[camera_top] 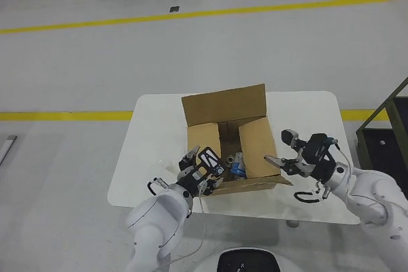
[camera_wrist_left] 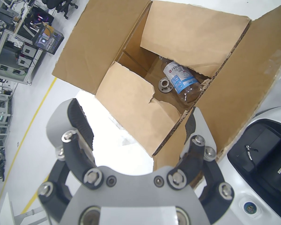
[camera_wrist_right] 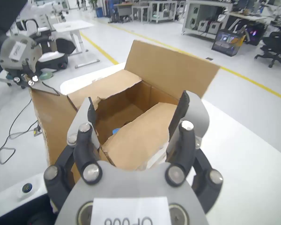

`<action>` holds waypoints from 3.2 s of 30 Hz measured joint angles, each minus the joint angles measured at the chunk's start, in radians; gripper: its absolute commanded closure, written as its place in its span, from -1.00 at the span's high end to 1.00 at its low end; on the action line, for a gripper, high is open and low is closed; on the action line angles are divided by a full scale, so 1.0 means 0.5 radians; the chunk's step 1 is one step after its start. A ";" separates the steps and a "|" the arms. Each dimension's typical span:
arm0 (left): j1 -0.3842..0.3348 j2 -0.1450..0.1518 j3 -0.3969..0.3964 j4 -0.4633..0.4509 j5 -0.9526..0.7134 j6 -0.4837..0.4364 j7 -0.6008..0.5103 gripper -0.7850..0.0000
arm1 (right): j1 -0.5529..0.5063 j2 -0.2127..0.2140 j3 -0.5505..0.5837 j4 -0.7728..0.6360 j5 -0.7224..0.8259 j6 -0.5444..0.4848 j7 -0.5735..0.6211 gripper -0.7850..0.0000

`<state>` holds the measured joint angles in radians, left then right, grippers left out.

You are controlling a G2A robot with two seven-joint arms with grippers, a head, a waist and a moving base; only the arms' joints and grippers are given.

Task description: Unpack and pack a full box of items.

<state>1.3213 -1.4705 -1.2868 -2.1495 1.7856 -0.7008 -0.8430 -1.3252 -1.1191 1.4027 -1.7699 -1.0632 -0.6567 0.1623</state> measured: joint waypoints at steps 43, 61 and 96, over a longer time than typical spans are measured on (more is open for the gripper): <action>-0.156 0.027 0.059 0.131 -0.152 0.268 0.065 1.00 | -0.210 -0.043 -0.259 0.349 -0.311 0.398 -0.461 -1.00; -0.448 0.012 0.384 0.735 0.499 0.581 0.029 1.00 | -0.424 -0.006 0.042 0.160 -0.275 0.491 -0.567 -1.00; -0.478 -0.042 0.273 0.898 0.356 0.769 -0.132 -1.00 | -0.367 -0.018 0.065 0.030 -0.179 0.481 -0.520 -1.00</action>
<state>1.0822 -1.4914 -1.1502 -1.7003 1.9636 -0.3164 -0.9090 -1.5088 -1.1279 1.4355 -1.7549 -1.1527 -0.4160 -0.0976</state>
